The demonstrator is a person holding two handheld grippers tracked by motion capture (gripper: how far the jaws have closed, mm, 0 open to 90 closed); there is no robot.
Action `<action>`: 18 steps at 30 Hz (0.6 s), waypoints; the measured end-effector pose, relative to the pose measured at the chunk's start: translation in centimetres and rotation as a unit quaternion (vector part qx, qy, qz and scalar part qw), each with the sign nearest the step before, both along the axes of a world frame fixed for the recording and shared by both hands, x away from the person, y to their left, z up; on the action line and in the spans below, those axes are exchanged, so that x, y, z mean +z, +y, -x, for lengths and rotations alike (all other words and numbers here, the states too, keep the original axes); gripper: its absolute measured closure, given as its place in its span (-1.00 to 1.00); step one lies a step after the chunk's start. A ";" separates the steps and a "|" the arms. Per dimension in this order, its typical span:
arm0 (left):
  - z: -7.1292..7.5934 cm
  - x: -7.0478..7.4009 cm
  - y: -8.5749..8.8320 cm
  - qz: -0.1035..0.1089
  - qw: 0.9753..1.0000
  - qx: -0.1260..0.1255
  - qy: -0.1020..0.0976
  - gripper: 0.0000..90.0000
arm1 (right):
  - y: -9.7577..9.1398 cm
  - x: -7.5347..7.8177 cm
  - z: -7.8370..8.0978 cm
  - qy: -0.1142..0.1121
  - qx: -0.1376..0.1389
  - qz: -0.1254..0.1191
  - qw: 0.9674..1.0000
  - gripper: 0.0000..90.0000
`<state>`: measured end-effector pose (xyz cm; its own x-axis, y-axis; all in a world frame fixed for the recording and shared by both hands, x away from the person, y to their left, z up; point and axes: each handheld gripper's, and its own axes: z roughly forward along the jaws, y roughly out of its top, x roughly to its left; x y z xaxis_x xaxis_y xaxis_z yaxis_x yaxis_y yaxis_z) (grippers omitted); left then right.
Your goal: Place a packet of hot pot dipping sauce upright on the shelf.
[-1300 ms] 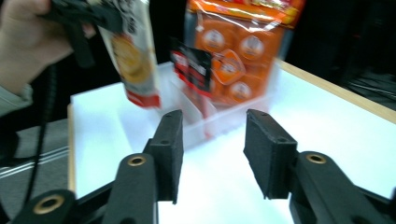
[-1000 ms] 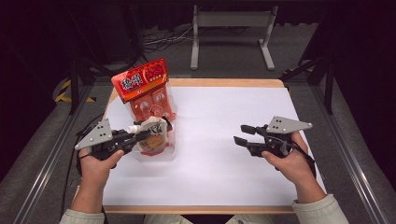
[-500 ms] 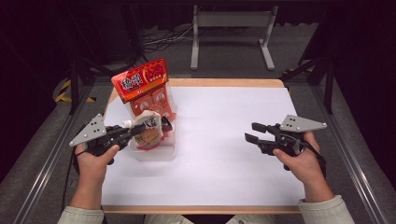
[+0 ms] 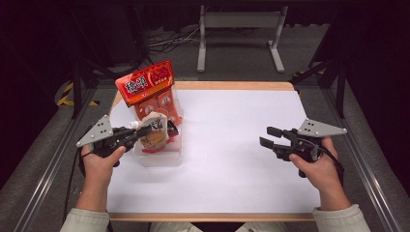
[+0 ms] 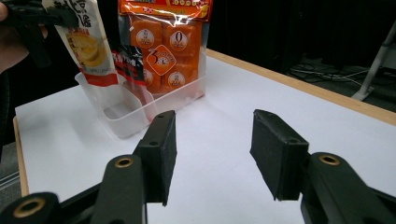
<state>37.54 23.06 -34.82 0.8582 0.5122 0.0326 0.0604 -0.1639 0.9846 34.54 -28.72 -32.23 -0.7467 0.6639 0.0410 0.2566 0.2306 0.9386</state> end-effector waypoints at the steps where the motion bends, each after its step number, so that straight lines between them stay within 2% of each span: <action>1: -0.1 -0.1 0.0 -0.003 1.000 -0.002 0.003 0.96 | 0.0 0.0 0.0 0.001 0.000 0.000 1.000 0.13; 12: -0.5 -1.8 -0.4 -0.013 0.999 -0.005 0.031 0.96 | 0.1 -0.4 -0.3 0.004 -0.002 0.003 1.000 0.10; 18: -0.6 -2.6 -0.5 -0.020 0.999 -0.005 0.040 0.95 | 0.1 -0.3 -0.6 -0.014 -0.008 -0.007 1.000 -0.15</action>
<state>38.10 22.55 -37.37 0.8642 0.5029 -0.0157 0.1366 -0.2045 0.9693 35.14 -28.58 -32.56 -0.7372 0.6750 0.0303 0.2337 0.2127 0.9488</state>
